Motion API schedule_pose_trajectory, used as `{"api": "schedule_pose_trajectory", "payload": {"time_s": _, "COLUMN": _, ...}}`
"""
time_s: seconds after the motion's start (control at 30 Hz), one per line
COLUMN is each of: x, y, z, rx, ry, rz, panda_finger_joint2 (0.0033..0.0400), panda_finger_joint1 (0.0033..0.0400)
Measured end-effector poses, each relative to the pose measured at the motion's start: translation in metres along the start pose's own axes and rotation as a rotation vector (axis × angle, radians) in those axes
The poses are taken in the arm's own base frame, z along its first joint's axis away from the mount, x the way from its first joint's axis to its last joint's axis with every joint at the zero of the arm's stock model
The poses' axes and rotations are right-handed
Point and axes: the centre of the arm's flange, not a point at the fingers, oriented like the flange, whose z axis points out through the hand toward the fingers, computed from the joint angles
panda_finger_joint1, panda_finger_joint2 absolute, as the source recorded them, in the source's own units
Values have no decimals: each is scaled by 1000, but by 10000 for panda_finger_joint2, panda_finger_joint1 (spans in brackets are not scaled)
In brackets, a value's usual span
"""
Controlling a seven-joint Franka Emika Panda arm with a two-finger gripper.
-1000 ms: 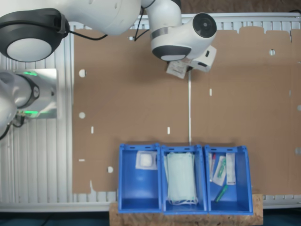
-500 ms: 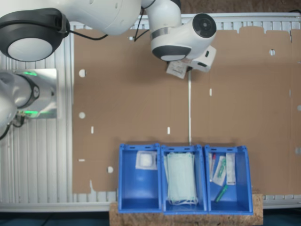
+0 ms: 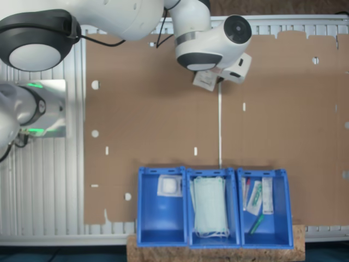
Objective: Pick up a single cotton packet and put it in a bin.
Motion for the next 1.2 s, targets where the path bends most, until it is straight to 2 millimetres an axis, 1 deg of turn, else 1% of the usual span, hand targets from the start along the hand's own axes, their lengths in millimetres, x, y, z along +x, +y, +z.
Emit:
{"api": "schedule_pose_trajectory", "payload": {"time_s": 0.83, "x": 0, "y": 1, "z": 0, "rx": 0, "ry": 0, "rz": 1, "panda_finger_joint2": 400, "panda_finger_joint1": 400}}
{"api": "schedule_pose_trajectory", "payload": {"time_s": 0.87, "x": 0, "y": 1, "z": 0, "rx": 0, "ry": 0, "rz": 1, "panda_finger_joint2": 354, "panda_finger_joint1": 354}}
{"api": "schedule_pose_trajectory", "payload": {"time_s": 0.9, "x": 0, "y": 1, "z": 0, "rx": 0, "ry": 0, "rz": 1, "panda_finger_joint2": 354, "panda_finger_joint1": 354}}
{"api": "schedule_pose_trajectory", "payload": {"time_s": 0.93, "x": 0, "y": 1, "z": 0, "rx": 0, "ry": 0, "rz": 1, "panda_finger_joint2": 273, "panda_finger_joint1": 273}}
{"api": "schedule_pose_trajectory", "payload": {"time_s": 1.2, "x": 0, "y": 1, "z": 0, "rx": 0, "ry": 0, "rz": 1, "panda_finger_joint2": 273, "panda_finger_joint1": 273}}
